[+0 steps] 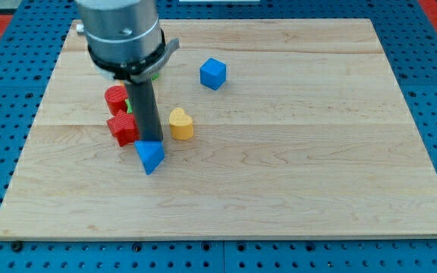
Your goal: Push the green star along with the red circle left a bit
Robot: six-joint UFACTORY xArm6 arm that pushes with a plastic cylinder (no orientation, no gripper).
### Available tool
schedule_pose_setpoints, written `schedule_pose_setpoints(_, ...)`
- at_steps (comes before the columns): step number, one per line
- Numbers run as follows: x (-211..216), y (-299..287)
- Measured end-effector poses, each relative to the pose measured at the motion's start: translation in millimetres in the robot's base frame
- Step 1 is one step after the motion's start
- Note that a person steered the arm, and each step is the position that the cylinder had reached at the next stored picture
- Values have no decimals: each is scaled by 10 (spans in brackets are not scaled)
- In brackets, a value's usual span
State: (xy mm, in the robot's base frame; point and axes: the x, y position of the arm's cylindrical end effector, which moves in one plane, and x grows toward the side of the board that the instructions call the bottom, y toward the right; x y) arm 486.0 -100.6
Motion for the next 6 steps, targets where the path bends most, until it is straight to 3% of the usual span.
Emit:
schedule_pose_setpoints(1, -32, 10)
schedule_pose_setpoints(4, -798, 12)
schedule_pose_setpoints(5, -798, -97)
schedule_pose_setpoints(6, -1082, -136)
